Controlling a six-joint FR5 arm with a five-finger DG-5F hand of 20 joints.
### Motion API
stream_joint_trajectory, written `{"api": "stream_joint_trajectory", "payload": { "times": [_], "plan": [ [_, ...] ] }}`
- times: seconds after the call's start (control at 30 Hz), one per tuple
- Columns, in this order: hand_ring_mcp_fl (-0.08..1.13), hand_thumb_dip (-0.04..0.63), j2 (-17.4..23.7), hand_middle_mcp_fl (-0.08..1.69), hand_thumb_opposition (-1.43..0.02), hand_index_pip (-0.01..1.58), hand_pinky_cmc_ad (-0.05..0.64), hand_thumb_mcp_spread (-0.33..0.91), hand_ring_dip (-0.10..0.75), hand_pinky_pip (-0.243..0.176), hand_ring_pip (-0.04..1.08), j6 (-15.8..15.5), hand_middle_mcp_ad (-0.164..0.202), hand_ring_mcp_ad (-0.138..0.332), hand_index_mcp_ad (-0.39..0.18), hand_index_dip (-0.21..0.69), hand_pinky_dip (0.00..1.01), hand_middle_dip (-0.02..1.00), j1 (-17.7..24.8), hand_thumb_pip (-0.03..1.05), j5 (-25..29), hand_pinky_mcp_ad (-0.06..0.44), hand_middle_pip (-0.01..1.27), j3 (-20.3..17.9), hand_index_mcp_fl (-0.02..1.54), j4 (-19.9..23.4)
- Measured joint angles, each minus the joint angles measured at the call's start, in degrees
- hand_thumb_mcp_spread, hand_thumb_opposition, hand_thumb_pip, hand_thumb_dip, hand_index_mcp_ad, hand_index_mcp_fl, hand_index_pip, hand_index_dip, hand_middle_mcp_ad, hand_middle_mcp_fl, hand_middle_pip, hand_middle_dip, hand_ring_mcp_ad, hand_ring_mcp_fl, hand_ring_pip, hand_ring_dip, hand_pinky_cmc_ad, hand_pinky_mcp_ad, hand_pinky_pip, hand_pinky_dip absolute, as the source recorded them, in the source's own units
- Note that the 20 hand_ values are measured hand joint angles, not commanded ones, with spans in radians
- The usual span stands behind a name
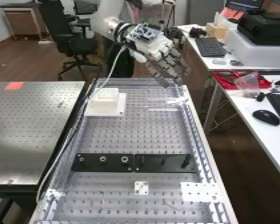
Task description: Grab the chopstick and place it in the clear container
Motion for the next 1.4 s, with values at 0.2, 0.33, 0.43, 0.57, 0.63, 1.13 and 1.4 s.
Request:
{"api": "stream_joint_trajectory", "payload": {
  "times": [0.2,0.33,0.43,0.57,0.63,1.13,1.4],
  "plan": [
    [0.27,0.229,6.19,0.57,-0.71,0.58,0.368,0.28,0.36,-0.106,0.1,-9.68,0.058,0.086,-0.044,0.045,0.78,0.51,-0.91,0.67,-3.1,0.297,0.4,-6.65,0.34,7.7],
    [0.25,0.227,9.97,0.58,-0.69,0.53,0.367,0.25,0.36,-0.106,0.1,-15.71,0.058,0.086,-0.044,0.051,0.78,0.51,-1.72,0.66,-6.7,0.297,0.37,-10.95,0.34,12.87],
    [0.25,0.209,12.78,0.56,-0.7,0.51,0.368,0.24,0.36,-0.106,0.09,-19.61,0.058,0.086,-0.044,0.051,0.78,0.51,-2.7,0.66,-10.54,0.297,0.32,-14.08,0.34,16.48],
    [0.25,0.182,15.97,0.55,-0.7,0.45,0.368,0.24,0.36,-0.106,0.07,-24.02,0.058,0.087,-0.044,0.061,0.78,0.51,-4.81,0.61,-16.52,0.297,0.25,-17.8,0.34,20.42],
    [0.23,0.176,16.77,0.55,-0.68,0.41,0.368,0.24,0.356,-0.106,0.07,-24.83,0.059,0.084,-0.047,0.063,0.78,0.51,-5.48,0.61,-18.18,0.295,0.21,-18.81,0.37,21.4],
    [0.18,0.143,23.55,0.48,-0.68,0.18,0.375,0.21,0.368,-0.105,0.08,-29.33,0.061,0.086,-0.073,0.124,0.73,0.52,-12.18,0.61,-34.93,0.34,0.12,-25.45,0.34,22.94],
    [0.15,0.131,26.45,0.39,-0.68,0.1,0.396,0.2,0.367,-0.105,0.08,-35.15,0.058,0.089,-0.091,0.147,0.72,0.52,-15.12,0.61,-40.77,0.349,0.11,-27.45,0.27,23.49]
  ]
}}
